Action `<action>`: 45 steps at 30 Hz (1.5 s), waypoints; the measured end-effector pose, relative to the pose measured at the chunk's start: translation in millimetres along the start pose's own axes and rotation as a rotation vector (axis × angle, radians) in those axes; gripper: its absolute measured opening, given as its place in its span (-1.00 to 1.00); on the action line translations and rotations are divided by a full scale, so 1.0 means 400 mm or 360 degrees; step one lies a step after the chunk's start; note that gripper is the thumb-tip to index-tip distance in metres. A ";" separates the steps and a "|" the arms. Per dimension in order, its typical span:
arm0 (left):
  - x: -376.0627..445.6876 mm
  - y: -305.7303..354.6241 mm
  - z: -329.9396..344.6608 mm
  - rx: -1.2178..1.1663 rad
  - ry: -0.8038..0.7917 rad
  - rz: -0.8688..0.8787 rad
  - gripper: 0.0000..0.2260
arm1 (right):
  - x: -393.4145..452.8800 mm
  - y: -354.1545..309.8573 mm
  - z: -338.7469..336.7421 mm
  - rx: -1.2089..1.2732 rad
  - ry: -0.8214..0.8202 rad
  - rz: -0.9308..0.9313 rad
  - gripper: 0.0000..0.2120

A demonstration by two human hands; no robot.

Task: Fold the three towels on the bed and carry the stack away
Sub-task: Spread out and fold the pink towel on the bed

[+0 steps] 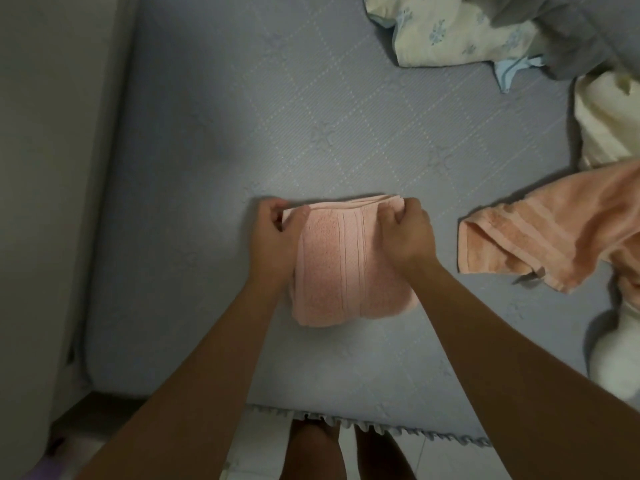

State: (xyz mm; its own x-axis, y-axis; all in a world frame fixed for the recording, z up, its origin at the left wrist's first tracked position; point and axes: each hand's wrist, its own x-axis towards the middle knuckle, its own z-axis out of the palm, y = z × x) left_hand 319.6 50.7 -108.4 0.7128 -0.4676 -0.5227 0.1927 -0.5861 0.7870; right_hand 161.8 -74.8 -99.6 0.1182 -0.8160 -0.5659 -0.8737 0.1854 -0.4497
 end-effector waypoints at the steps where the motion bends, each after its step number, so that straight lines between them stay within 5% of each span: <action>1: -0.014 -0.003 -0.005 -0.0047 0.0028 -0.0040 -0.78 | -0.009 0.010 0.000 0.0051 0.0004 0.0018 -0.57; 4: -0.084 -0.026 -0.034 -0.0015 -0.0037 -0.0236 -0.62 | -0.046 0.045 -0.006 0.0187 -0.0039 0.0157 -0.47; 8: -0.172 -0.068 -0.077 -0.0019 -0.0456 -0.0496 -0.50 | -0.099 0.074 -0.018 0.0460 -0.0120 0.0184 -0.41; 12: -0.230 -0.089 -0.092 -0.0058 -0.0707 -0.0412 -0.67 | -0.183 0.124 -0.044 0.0600 -0.0085 0.0060 -0.55; 22: -0.215 -0.155 -0.035 -0.0178 -0.0235 -0.0126 -0.73 | -0.197 0.243 -0.054 0.0450 -0.0406 -0.0343 -0.78; 26: -0.219 -0.172 0.010 -0.0374 0.0060 -0.0204 -0.76 | -0.175 0.239 -0.018 0.0744 -0.0413 -0.0224 -0.85; 31: -0.299 -0.211 -0.043 -0.0249 -0.0170 -0.0144 -0.69 | -0.228 0.284 -0.033 0.0806 -0.0408 -0.0122 -0.60; 36: -0.350 -0.275 -0.084 0.0086 -0.0324 -0.0096 -0.73 | -0.249 0.316 -0.024 0.0438 -0.0478 -0.0287 -0.91; 39: -0.339 -0.293 -0.098 -0.0008 -0.0094 -0.0262 -0.58 | -0.211 0.346 -0.032 0.0163 -0.0207 -0.0202 -0.70; 41: -0.329 -0.288 -0.108 -0.0170 0.0035 -0.0455 -0.65 | -0.193 0.364 -0.055 -0.0055 -0.0227 -0.0233 -0.64; 45: -0.326 -0.258 -0.131 0.0111 -0.0242 -0.0400 -0.76 | -0.197 0.329 -0.070 0.0099 -0.0231 -0.0166 -0.74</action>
State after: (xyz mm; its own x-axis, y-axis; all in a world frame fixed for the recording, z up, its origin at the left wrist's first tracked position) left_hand 242.4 206.8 -104.2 0.5385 -0.3925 -0.7456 0.2999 -0.7377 0.6049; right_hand 24.3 -1.4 -94.9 0.2775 -0.7458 -0.6057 -0.8227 0.1410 -0.5506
